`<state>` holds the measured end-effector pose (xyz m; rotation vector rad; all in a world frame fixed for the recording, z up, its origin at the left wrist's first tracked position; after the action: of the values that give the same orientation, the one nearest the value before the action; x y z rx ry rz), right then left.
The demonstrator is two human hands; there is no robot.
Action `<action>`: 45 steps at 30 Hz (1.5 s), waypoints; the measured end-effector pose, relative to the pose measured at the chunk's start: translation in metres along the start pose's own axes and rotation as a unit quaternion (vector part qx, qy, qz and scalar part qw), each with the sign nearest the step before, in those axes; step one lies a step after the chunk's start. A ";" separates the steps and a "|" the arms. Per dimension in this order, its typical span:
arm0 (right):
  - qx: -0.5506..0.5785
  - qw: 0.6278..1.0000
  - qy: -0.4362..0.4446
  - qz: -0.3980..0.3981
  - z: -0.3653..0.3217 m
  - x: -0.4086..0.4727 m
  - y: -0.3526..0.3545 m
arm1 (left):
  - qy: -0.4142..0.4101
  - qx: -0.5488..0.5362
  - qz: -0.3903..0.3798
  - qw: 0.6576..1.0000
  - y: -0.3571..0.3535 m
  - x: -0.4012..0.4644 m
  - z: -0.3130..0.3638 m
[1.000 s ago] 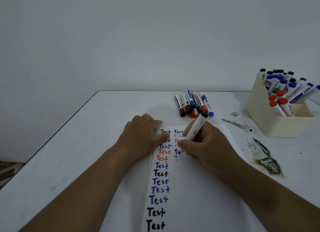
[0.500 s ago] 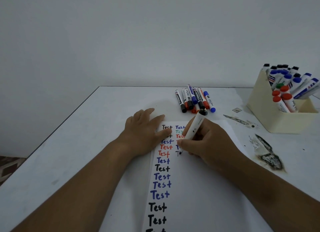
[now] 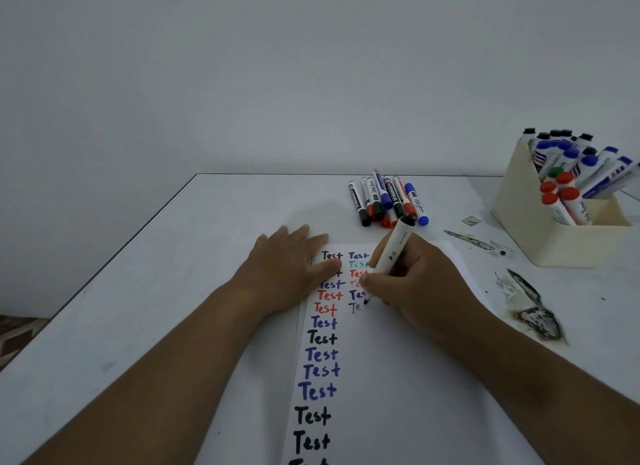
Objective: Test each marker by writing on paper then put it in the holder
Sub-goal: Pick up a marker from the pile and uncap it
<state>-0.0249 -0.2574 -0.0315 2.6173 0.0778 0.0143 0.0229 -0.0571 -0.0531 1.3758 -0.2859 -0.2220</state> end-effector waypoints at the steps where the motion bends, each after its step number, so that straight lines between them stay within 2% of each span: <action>1: -0.002 1.000 0.002 -0.001 0.000 0.000 0.000 | 0.002 -0.003 -0.001 1.000 0.000 0.000 0.000; 12: -0.014 1.000 0.007 -0.015 -0.002 -0.002 -0.001 | 0.014 -0.007 -0.003 1.000 0.002 -0.002 0.002; 17: -0.002 1.000 0.006 0.024 -0.001 -0.001 0.003 | 0.018 -0.013 -0.010 1.000 0.003 -0.003 0.003; 20: -0.013 1.000 0.000 0.015 -0.001 -0.002 0.002 | 0.019 -0.019 -0.009 1.000 0.004 -0.003 0.004; 27: -0.006 1.000 -0.021 0.007 -0.002 -0.001 0.001 | 0.044 -0.061 0.001 0.997 0.005 -0.005 0.002; 32: -0.011 1.000 -0.003 0.013 -0.003 -0.001 0.002 | 0.057 -0.116 0.023 0.991 0.002 -0.004 -0.004; 39: 0.173 0.984 -0.039 0.033 0.008 0.004 0.010 | 0.059 -0.194 0.105 0.974 0.019 -0.013 0.000; 42: 0.215 0.975 -0.048 0.035 0.011 0.007 0.011 | 0.083 -0.073 0.141 0.984 0.026 -0.017 -0.002; 45: 0.247 0.967 -0.057 0.035 0.014 0.010 0.010 | 0.109 -0.041 0.139 0.983 0.027 -0.017 -0.004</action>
<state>-0.0143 -0.2723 -0.0383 3.1114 -0.0605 -0.1485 0.0074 -0.0429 -0.0283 1.2497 -0.2785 0.1462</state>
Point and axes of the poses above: each hand's wrist, its own x-axis towards the middle knuckle, its own y-axis out of the back of the hand, z = x × y, the point moved 3 cm from there along x, towards the middle knuckle, and after that the axes turned 6 degrees about -y, right-handed, at the moved point
